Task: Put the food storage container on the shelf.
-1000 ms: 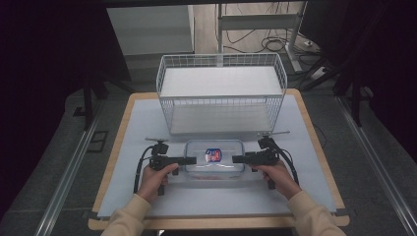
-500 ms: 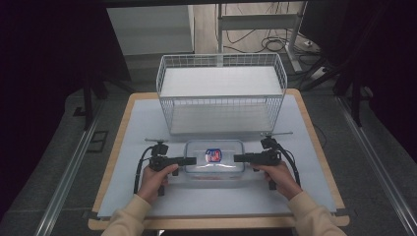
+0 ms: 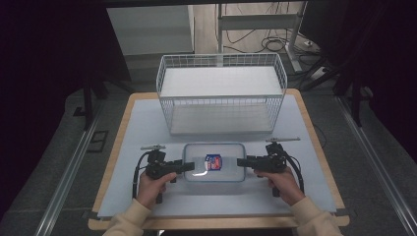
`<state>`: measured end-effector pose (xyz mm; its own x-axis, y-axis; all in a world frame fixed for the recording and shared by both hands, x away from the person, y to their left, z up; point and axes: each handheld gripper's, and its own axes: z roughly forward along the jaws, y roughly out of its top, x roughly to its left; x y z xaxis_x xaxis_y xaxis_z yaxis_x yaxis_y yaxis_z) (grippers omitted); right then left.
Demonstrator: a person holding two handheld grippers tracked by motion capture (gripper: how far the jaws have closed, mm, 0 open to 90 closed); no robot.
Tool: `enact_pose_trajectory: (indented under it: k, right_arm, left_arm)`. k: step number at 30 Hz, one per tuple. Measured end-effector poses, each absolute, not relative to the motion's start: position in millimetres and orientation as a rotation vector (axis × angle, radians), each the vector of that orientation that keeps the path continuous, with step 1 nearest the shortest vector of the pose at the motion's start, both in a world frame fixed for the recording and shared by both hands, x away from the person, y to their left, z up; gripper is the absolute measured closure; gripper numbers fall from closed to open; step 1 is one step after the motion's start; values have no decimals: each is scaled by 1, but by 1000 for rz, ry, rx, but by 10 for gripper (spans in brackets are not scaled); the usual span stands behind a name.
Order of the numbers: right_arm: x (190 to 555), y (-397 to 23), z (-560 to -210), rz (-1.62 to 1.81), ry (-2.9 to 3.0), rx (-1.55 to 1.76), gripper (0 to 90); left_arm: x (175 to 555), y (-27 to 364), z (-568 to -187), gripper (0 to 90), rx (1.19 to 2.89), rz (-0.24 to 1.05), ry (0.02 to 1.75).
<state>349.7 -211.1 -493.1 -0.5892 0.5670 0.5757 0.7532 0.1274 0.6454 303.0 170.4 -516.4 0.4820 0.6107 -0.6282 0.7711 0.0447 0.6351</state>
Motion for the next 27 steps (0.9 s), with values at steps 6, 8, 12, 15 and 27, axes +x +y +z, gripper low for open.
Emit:
enact_pose_trajectory:
  k: [6, 8, 12, 15, 27]
  right_arm:
    - [338, -210, -491, -1494, -2277, -1279, 502]
    - [335, -210, -491, -1511, -2275, -1278, 504]
    - [332, -211, -492, -1529, -2280, -1275, 506]
    - [330, -211, -492, -1543, -2272, -1276, 510]
    - [328, -214, -490, -1560, -2266, -1276, 523]
  left_arm:
    - [294, 171, -516, 424, 1646, -157, 1192]
    - [292, 171, -516, 427, 1647, -146, 1184]
    - [290, 170, -516, 430, 1640, -139, 1187]
    - [288, 170, -515, 432, 1637, -133, 1190]
    - [284, 166, -510, 447, 1651, -104, 1179]
